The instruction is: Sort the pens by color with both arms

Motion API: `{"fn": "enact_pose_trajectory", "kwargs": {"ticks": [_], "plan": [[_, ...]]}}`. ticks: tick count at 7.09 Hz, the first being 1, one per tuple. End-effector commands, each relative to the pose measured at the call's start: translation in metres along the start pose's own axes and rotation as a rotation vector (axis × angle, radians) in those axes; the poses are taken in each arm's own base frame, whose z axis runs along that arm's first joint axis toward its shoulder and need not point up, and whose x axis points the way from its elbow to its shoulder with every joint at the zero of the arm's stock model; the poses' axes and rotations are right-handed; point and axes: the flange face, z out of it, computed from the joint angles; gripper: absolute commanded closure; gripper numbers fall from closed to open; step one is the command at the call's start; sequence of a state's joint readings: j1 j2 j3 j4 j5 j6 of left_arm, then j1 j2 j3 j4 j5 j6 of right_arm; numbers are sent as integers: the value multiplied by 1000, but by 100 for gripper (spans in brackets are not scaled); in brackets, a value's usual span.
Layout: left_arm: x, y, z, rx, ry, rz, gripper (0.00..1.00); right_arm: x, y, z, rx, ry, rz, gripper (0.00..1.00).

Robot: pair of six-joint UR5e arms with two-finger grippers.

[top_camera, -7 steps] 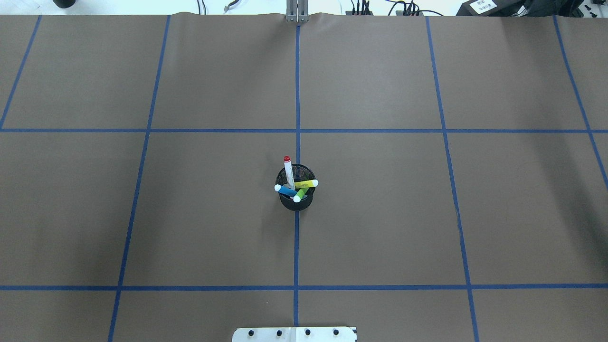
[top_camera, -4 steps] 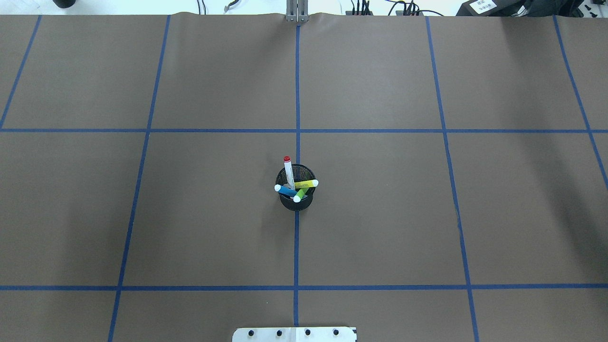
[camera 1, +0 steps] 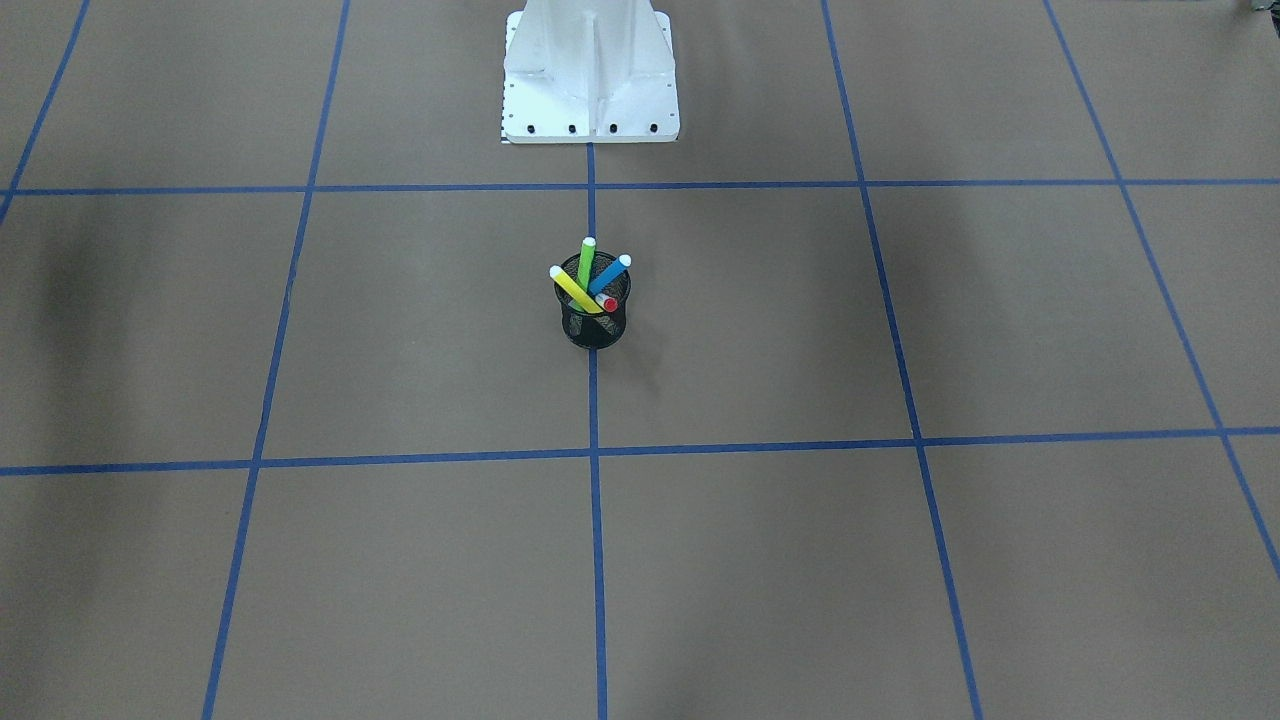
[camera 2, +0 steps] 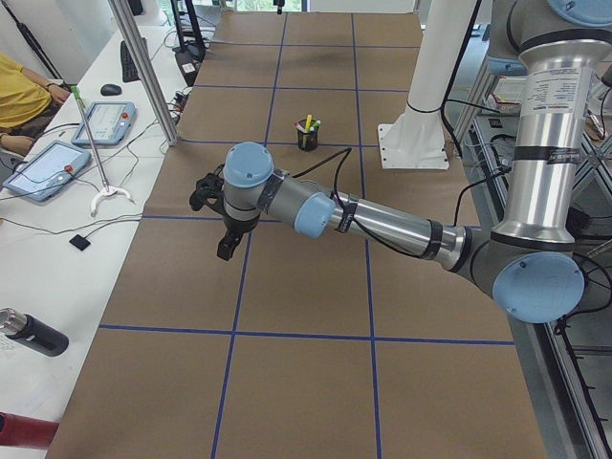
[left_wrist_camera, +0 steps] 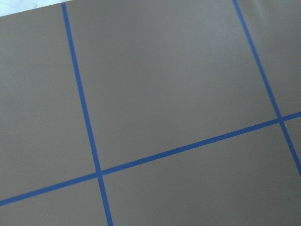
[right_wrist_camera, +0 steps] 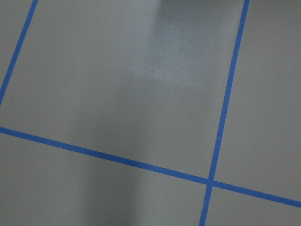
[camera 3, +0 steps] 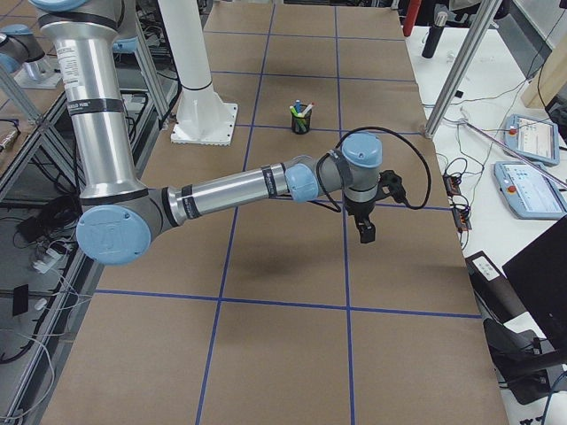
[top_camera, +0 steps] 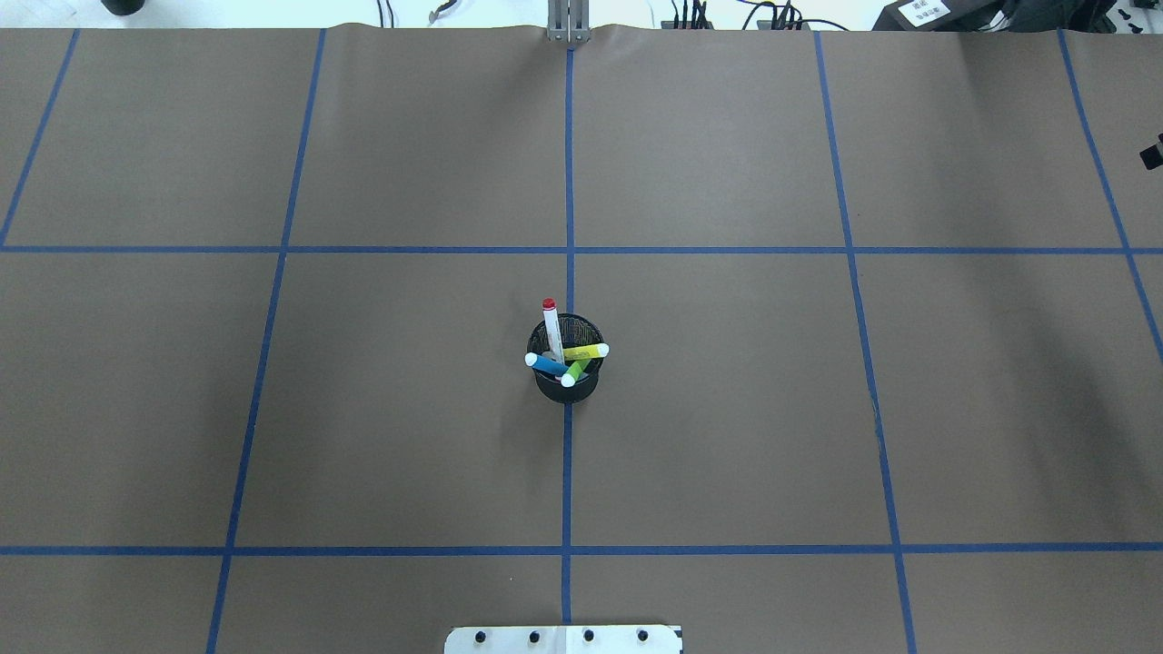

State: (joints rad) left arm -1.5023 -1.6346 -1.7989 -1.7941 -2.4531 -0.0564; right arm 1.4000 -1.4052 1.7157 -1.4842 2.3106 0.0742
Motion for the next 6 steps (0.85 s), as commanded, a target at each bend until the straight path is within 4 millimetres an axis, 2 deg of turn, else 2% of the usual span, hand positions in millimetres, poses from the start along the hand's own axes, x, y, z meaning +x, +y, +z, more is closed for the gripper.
{"fn": "enact_pose_trajectory", "kwargs": {"ticks": [1, 2, 4, 5, 6], "plan": [[49, -31, 25, -6, 49, -50, 0, -75, -37, -3, 25, -51, 24, 0], [61, -39, 30, -7, 60, -113, 0, -123, -44, -3, 27, -84, 50, 0], [105, -62, 53, -36, 96, -133, 0, -217, -67, -10, 34, -152, 184, 0], [141, -74, 69, -61, 126, -175, 0, -245, -72, -4, 18, -171, 204, 0], [179, -90, 79, -78, 157, -245, 0, -264, -69, 0, 17, -166, 220, 0]]}}
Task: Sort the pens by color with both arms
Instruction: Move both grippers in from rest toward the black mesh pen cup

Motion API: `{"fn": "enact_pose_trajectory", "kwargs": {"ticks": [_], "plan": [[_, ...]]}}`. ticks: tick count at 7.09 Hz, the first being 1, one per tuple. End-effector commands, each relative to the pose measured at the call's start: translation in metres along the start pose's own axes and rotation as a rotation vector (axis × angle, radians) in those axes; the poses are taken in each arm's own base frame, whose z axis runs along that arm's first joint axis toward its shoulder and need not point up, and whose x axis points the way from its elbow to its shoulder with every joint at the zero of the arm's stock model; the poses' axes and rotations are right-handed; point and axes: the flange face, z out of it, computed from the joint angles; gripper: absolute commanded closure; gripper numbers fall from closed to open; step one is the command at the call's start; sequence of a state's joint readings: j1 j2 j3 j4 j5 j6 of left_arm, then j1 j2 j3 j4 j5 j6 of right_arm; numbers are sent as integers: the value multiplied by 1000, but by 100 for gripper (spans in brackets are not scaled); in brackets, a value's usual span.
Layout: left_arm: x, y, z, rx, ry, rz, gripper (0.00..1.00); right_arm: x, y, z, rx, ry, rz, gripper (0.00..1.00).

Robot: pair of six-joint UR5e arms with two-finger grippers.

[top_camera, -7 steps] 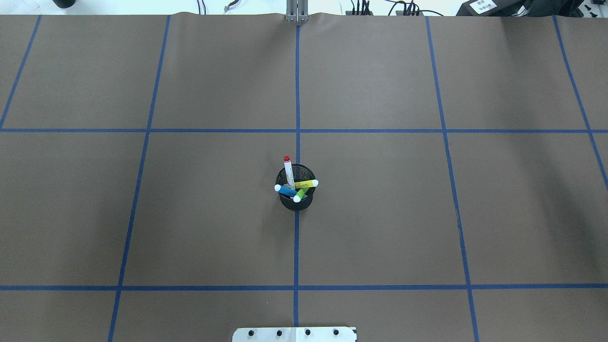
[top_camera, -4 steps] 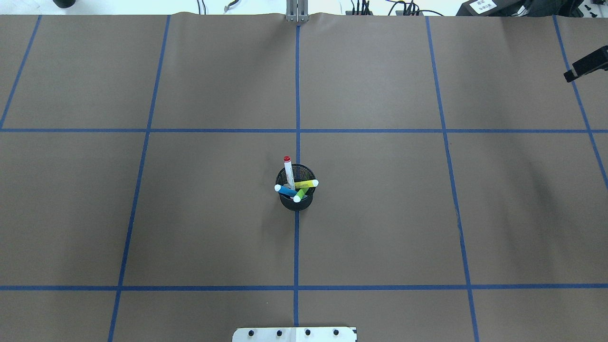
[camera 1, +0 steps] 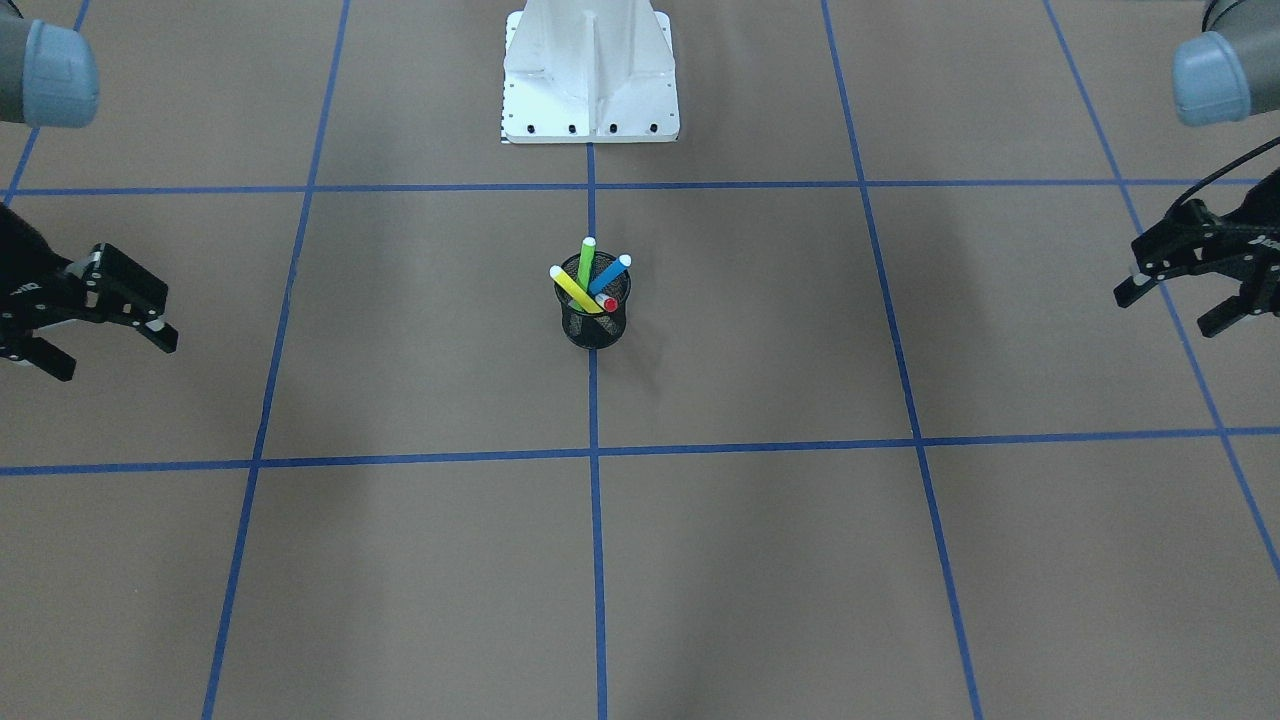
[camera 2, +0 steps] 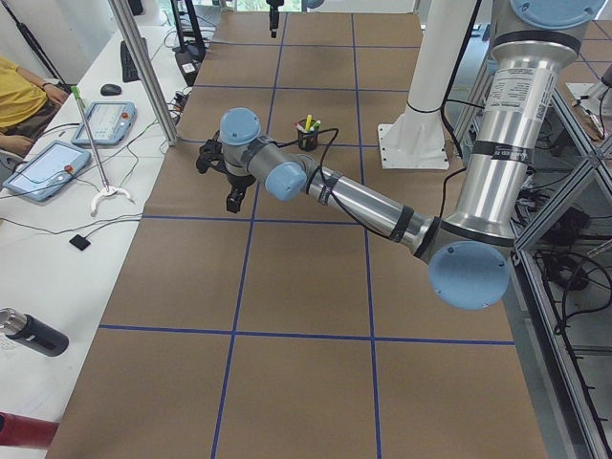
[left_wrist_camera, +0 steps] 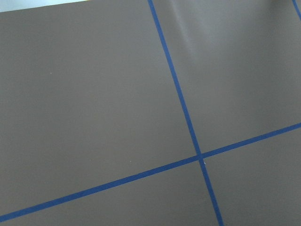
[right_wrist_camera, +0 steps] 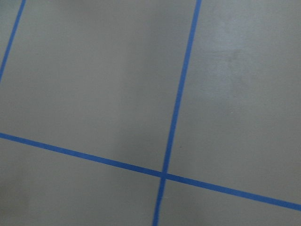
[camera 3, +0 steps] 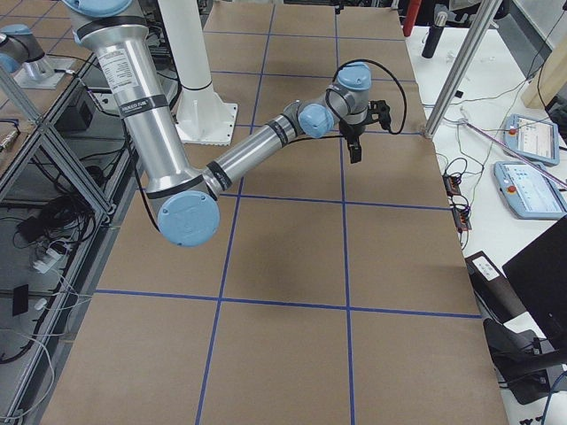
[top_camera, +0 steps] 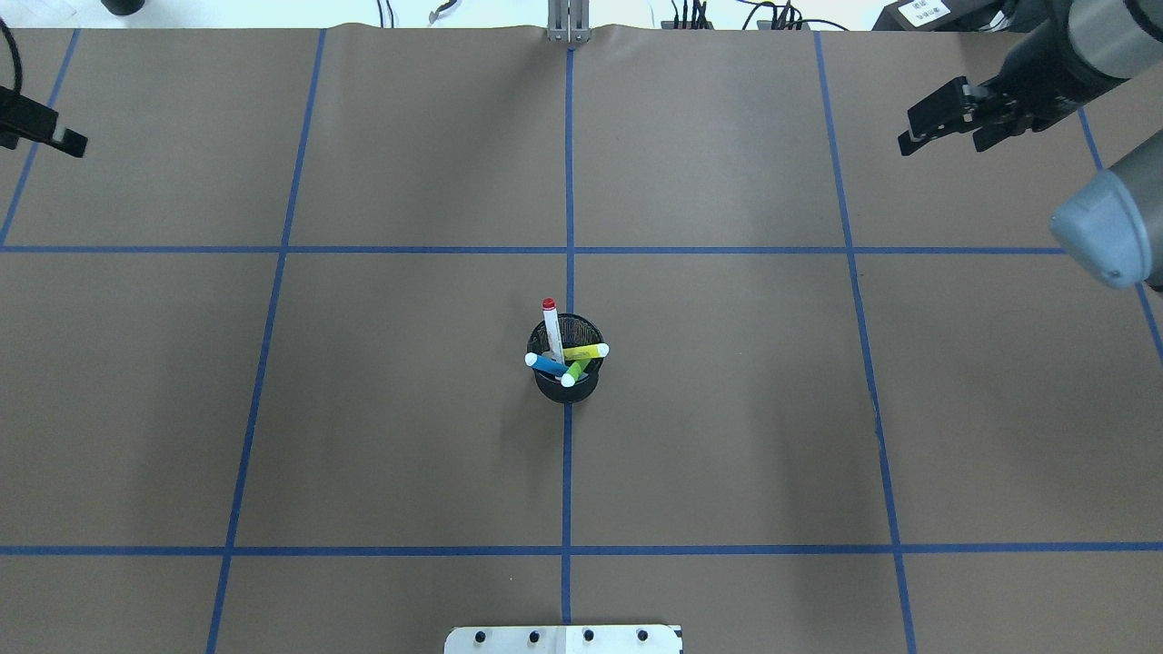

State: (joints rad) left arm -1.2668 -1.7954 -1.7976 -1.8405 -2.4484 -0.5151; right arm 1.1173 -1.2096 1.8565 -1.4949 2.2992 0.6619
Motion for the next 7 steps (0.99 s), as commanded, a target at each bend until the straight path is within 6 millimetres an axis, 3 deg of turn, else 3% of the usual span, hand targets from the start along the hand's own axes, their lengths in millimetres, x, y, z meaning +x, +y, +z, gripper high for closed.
{"fn": "enact_pose_trajectory", "kwargs": {"ticks": [1, 2, 5, 7], "plan": [[77, -13, 33, -45, 59, -96, 0, -54, 18, 23, -11, -3, 60, 0], [90, -11, 44, -65, 67, -98, 0, -89, 26, 35, -26, -19, 143, 0], [80, -7, 52, -78, 55, -103, 0, -221, 50, 47, -79, 111, 241, 0], [77, -7, 54, -72, 42, -101, 0, -287, 68, 53, -101, 156, 336, 0]]}}
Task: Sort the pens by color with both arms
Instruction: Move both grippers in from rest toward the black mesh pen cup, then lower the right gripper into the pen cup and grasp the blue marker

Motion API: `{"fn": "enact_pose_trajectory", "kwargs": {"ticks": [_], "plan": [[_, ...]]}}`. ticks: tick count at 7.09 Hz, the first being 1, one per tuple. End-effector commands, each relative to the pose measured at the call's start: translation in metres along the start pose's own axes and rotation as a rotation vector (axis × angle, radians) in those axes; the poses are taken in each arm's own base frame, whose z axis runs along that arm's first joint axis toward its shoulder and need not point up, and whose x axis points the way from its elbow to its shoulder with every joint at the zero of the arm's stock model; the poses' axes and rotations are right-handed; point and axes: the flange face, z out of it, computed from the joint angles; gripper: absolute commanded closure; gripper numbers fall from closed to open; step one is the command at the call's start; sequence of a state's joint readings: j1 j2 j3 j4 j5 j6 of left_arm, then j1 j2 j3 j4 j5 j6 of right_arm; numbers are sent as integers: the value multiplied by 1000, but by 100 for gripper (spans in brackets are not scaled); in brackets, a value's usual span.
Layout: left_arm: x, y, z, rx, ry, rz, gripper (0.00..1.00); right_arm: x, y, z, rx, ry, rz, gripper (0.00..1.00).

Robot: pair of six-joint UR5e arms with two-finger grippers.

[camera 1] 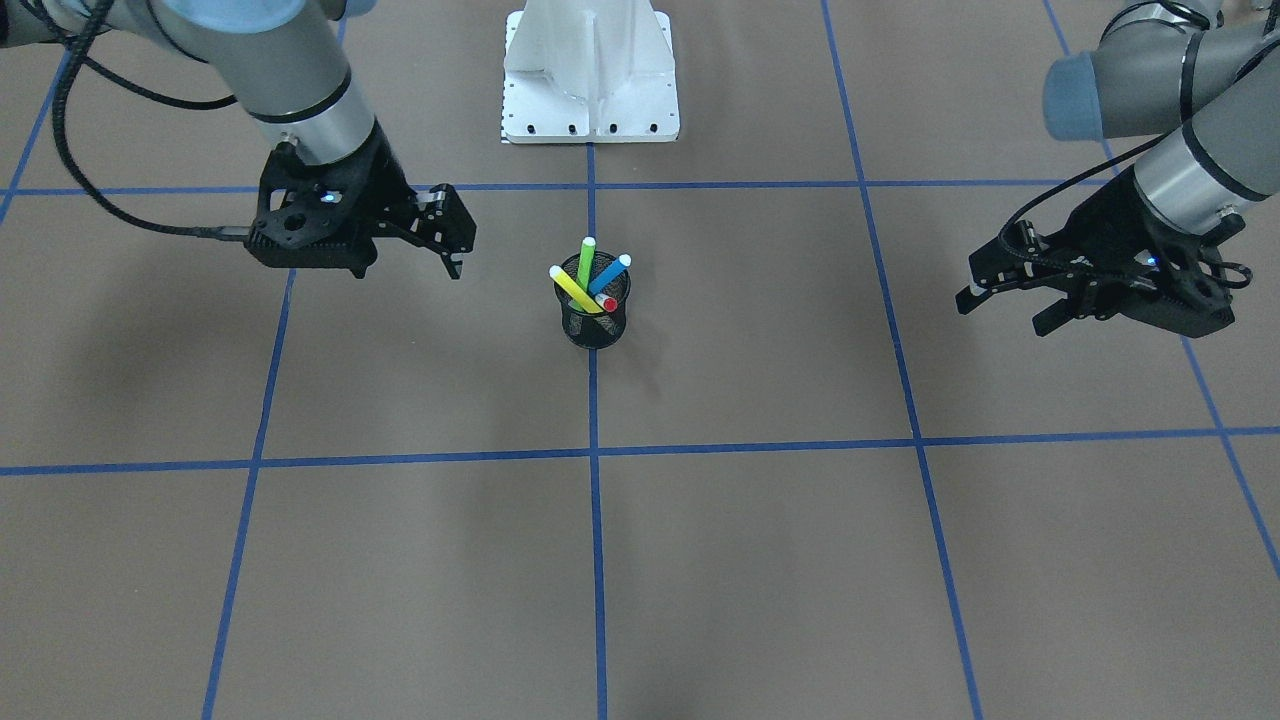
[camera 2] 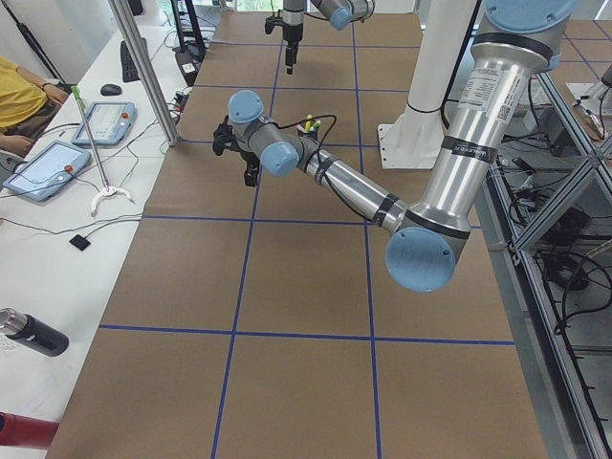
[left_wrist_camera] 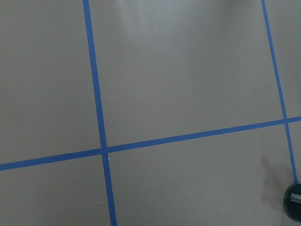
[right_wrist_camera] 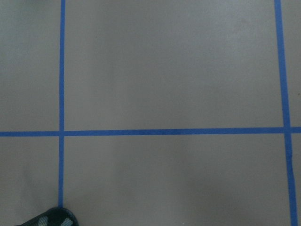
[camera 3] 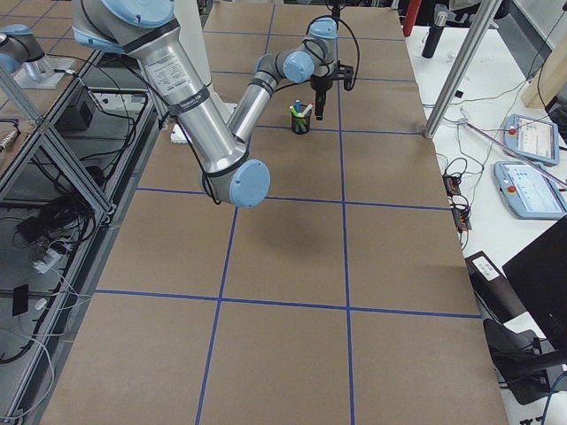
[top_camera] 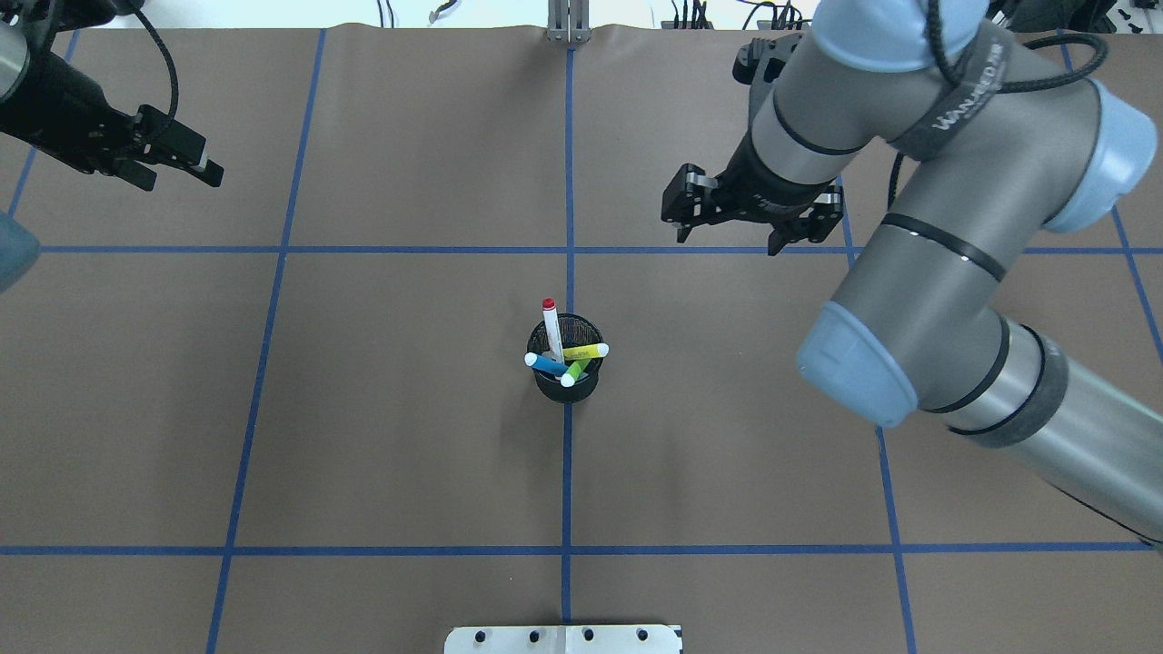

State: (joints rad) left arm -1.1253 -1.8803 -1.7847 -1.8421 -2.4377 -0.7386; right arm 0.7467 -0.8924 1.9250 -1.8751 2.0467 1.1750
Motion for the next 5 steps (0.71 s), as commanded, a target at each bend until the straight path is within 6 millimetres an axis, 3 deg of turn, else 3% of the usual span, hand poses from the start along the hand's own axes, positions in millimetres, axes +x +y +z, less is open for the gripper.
{"fn": "enact_pose_trajectory", "kwargs": {"ticks": [1, 3, 5], "plan": [[-6, -2, 4, 9, -23, -3, 0, -78, 35, 10, -14, 66, 112, 1], [-16, -3, 12, -4, -34, 17, 0, -154, 41, 31, -11, 131, 191, 2], [-42, -10, 32, -41, -53, 88, 0, -238, 41, 64, -35, 237, 237, 3]]}}
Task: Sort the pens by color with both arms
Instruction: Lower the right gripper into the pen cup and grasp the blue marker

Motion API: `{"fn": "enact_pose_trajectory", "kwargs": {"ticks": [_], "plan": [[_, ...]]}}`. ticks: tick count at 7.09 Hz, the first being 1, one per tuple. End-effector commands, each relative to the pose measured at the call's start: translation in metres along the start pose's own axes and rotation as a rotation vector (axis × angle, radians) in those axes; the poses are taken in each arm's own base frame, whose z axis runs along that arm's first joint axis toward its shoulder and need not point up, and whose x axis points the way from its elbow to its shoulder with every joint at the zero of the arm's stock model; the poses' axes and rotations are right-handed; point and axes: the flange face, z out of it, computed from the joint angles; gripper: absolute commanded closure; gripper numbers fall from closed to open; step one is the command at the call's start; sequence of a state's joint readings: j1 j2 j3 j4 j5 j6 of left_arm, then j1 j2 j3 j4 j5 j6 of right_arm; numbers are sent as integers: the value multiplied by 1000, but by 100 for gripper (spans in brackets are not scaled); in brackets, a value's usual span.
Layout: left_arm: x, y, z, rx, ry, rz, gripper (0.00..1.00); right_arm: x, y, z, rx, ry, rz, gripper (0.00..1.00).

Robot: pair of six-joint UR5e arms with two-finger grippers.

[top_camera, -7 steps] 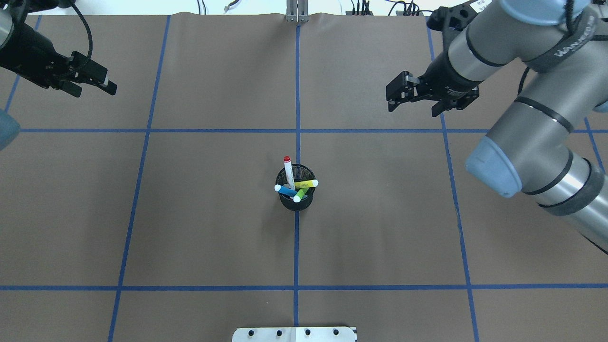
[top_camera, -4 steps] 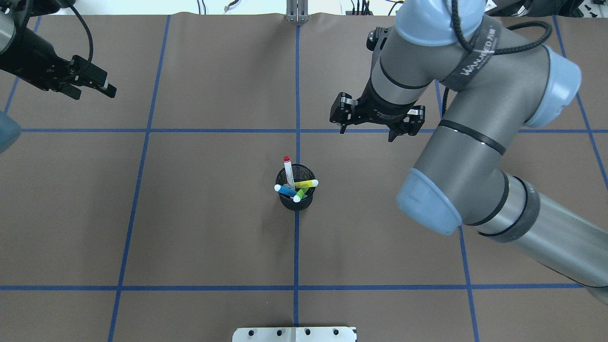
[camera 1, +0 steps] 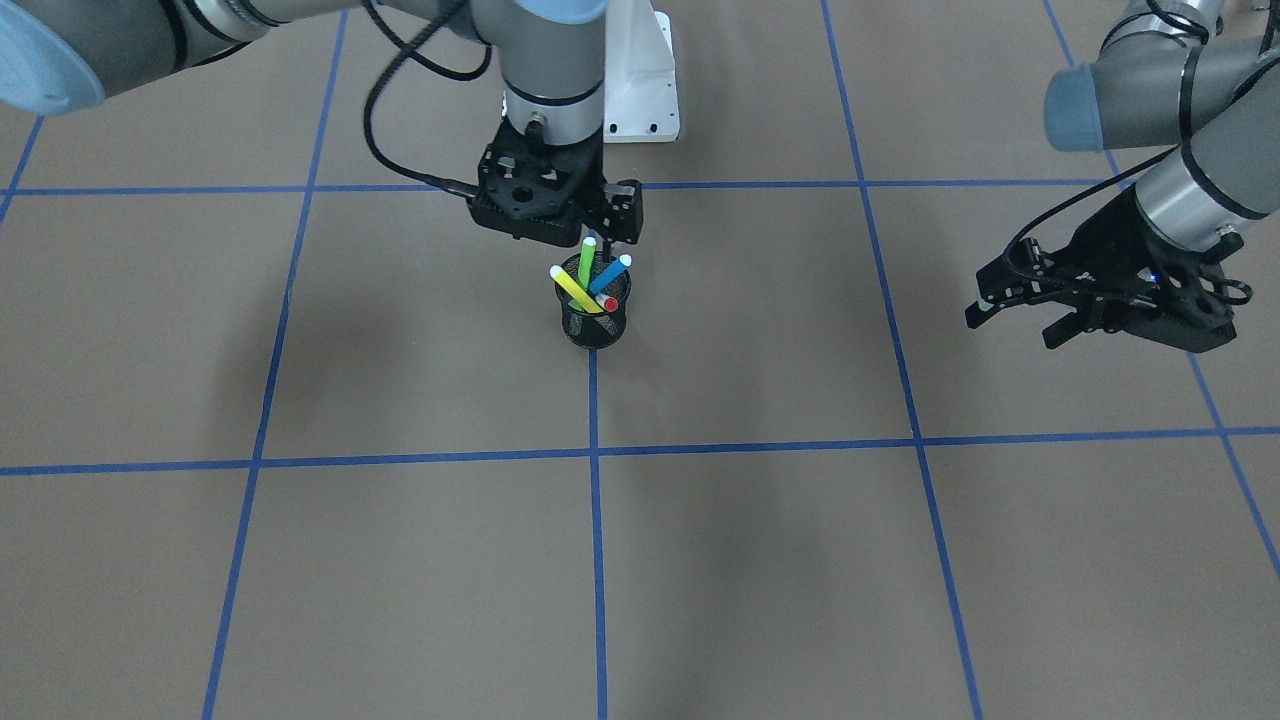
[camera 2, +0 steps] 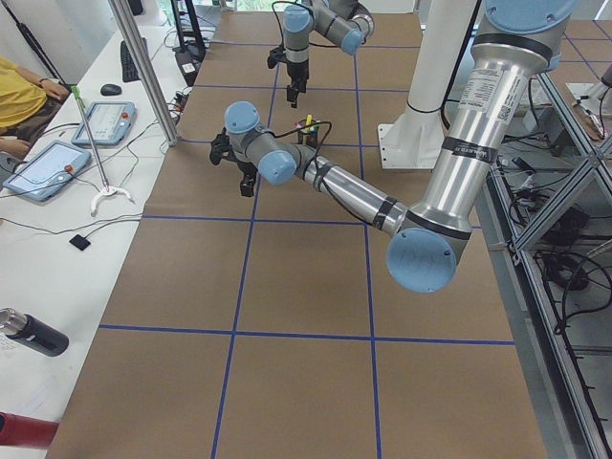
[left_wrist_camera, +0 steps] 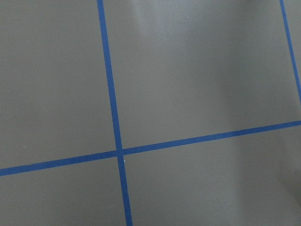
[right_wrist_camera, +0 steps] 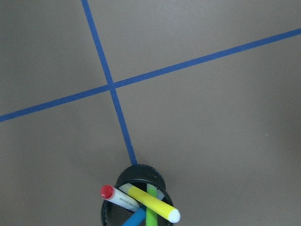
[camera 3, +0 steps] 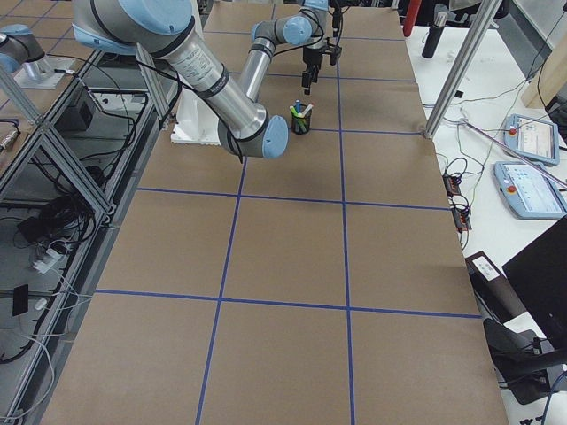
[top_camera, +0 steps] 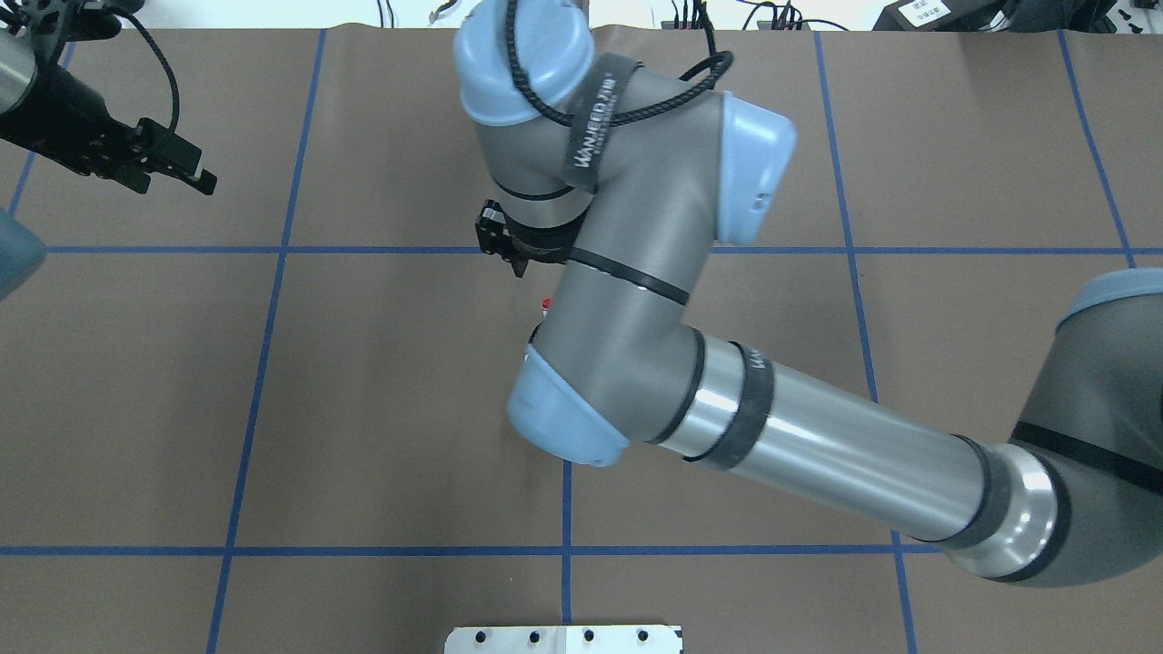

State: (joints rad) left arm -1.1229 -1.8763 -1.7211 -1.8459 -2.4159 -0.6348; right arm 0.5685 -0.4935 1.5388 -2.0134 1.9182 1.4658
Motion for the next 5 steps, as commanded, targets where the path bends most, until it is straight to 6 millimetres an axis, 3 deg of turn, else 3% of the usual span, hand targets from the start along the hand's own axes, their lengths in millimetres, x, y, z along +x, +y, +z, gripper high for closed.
{"fn": "enact_pose_trajectory", "kwargs": {"ticks": [1, 3, 5], "plan": [[-15, -3, 13, -23, -12, 33, 0, -71, 33, 31, 34, 118, 3, 4], [-15, -3, 13, -22, -13, 32, 0, -70, 77, 70, 103, 230, -66, 18], [-15, -3, 13, -22, -13, 30, 0, -70, 83, 88, 111, 277, -123, 41]]}}
